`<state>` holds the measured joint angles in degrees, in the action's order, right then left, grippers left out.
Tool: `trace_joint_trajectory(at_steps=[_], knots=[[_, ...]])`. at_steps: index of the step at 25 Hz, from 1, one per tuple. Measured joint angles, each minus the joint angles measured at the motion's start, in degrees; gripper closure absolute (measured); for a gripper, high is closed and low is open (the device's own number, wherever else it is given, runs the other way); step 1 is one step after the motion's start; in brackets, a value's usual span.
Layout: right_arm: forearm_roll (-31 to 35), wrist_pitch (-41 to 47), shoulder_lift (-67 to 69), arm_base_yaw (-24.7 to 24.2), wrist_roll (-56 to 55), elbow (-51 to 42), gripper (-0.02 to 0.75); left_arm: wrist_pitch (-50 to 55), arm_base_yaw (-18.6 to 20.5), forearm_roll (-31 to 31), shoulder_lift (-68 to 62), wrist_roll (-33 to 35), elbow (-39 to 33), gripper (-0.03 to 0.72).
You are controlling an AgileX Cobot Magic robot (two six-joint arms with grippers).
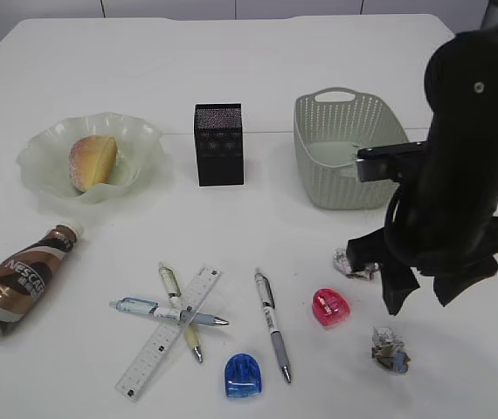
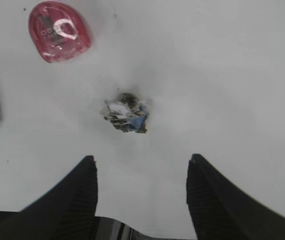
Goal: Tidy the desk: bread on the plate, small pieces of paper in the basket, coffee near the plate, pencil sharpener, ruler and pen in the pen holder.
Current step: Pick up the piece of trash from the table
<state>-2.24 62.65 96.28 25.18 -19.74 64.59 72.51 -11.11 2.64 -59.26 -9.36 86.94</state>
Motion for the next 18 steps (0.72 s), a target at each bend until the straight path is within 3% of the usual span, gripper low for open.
trace_joint_trajectory(at_steps=[18], knots=[[0.5, -9.0, 8.8, 1.6, 0.0, -3.0, 0.321, 0.0, 0.0, -0.1, 0.0, 0.0, 0.0, 0.155]])
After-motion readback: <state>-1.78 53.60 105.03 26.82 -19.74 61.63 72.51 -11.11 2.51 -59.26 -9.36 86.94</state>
